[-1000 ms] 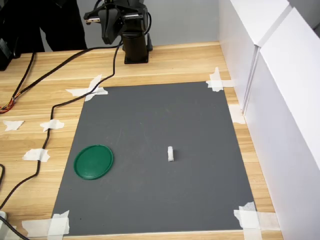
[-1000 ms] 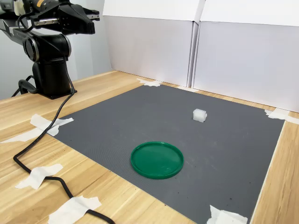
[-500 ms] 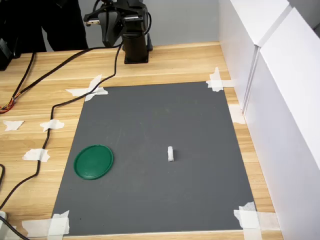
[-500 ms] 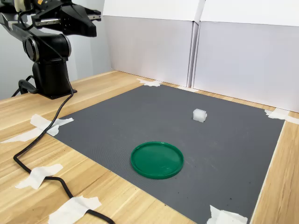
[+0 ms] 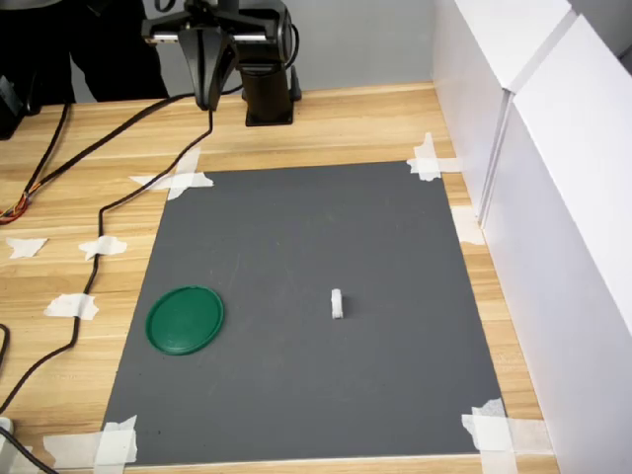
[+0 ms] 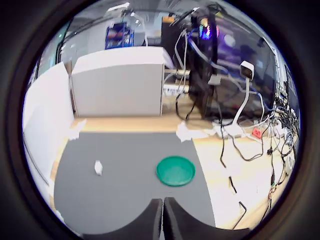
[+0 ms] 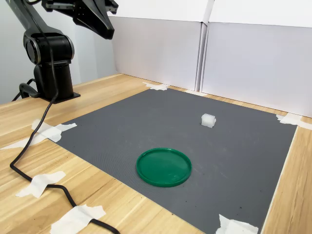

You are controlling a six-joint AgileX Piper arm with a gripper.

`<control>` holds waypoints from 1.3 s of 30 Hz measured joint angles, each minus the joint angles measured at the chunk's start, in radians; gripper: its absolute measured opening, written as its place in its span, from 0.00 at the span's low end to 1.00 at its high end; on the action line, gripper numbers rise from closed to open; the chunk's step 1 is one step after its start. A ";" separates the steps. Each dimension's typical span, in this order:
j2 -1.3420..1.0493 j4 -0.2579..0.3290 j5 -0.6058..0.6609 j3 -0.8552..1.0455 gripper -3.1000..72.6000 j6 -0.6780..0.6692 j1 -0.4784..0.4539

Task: Grasp a white terminal and put it on the green lid.

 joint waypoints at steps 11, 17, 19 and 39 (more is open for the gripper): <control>0.425 0.002 0.300 -0.303 0.02 -0.105 0.000; 0.614 0.002 0.452 -0.517 0.12 -0.129 0.000; 0.661 0.007 0.486 -0.569 0.19 -0.147 0.000; 0.950 0.117 0.677 -0.851 0.92 -0.163 0.000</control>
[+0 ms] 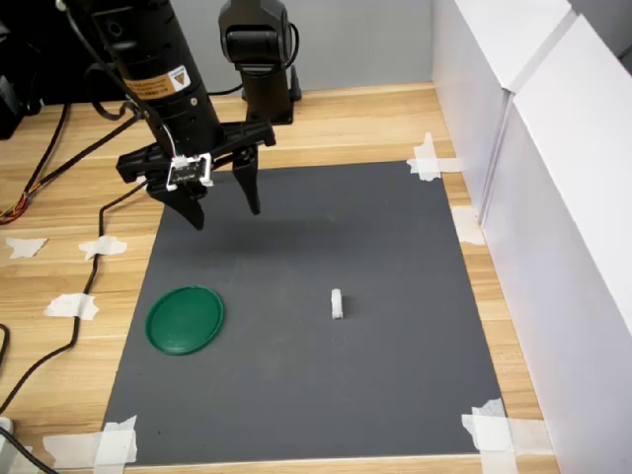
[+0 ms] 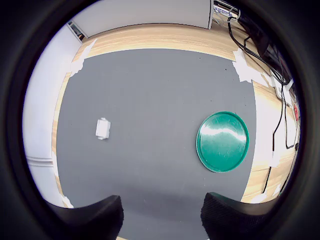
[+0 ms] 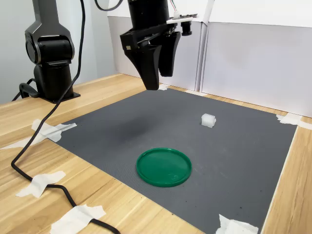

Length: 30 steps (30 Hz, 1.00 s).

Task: Grasp a white terminal and put it on the green lid.

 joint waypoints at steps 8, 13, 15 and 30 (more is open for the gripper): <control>0.060 0.021 0.005 -0.081 0.92 0.019 0.001; 0.086 0.020 0.039 -0.120 0.92 0.019 0.059; 0.094 0.020 0.050 -0.127 0.92 0.019 0.096; 0.146 -0.106 0.010 -0.132 0.92 0.120 0.352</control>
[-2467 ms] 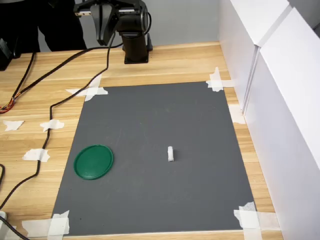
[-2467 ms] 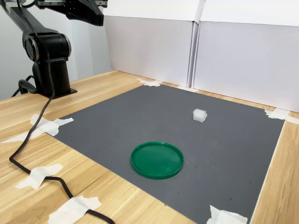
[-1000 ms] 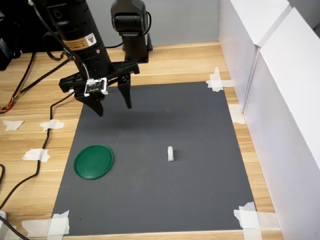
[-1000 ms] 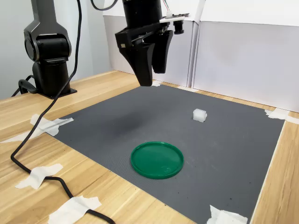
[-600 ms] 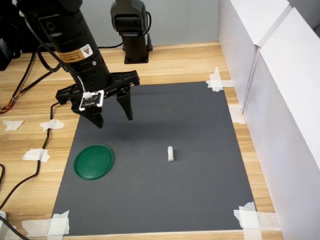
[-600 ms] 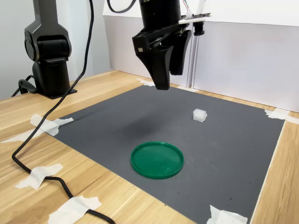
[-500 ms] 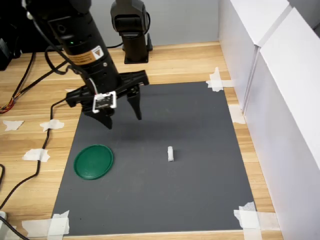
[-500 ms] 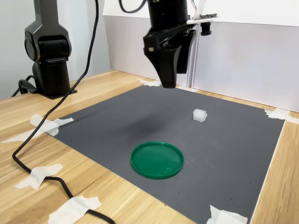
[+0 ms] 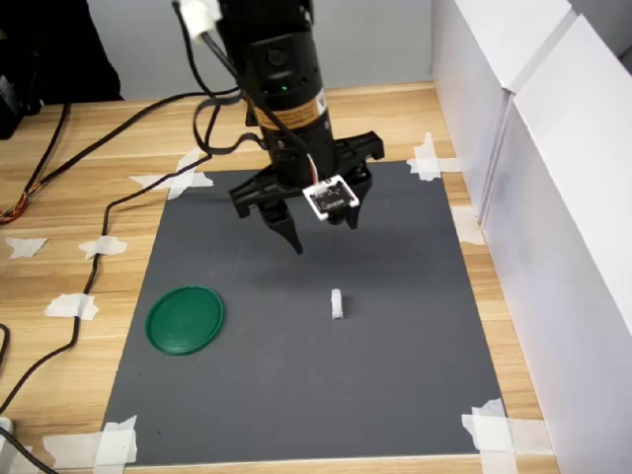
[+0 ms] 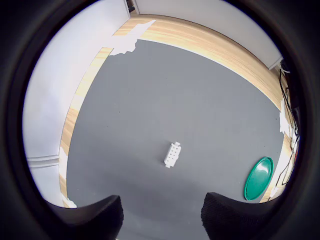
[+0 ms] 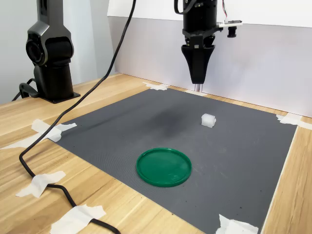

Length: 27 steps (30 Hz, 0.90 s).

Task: Grasp a white terminal and put it on the green lid.

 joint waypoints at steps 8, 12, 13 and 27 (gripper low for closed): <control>0.084 -0.020 -0.047 0.000 0.92 0.079 0.012; 0.119 -0.020 -0.070 -0.003 0.92 0.104 0.012; 0.127 -0.020 -0.074 -0.005 0.92 0.109 0.012; 0.216 -0.024 -0.148 -0.022 0.92 0.201 0.012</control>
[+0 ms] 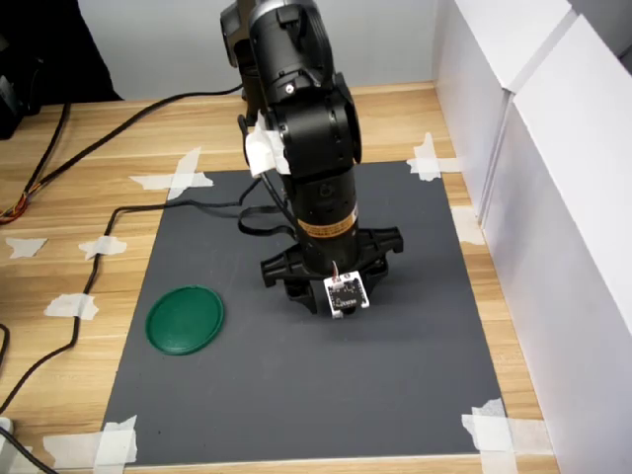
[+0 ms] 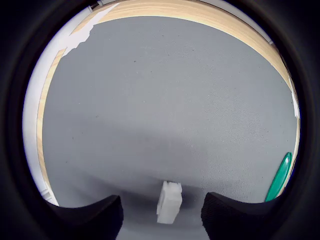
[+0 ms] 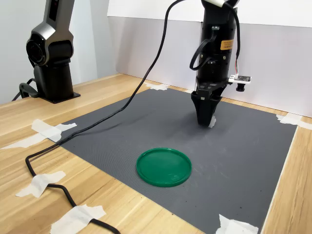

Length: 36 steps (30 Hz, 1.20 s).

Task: Grasp a white terminal and put it on the green lid.

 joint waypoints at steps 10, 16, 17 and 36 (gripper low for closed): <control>0.007 0.008 -0.032 0.000 0.92 0.045 -0.001; 0.010 0.008 -0.032 0.000 0.91 0.057 -0.001; 0.010 0.008 -0.032 0.000 0.90 0.057 -0.001; 0.026 0.030 -0.028 0.000 0.17 0.057 -0.064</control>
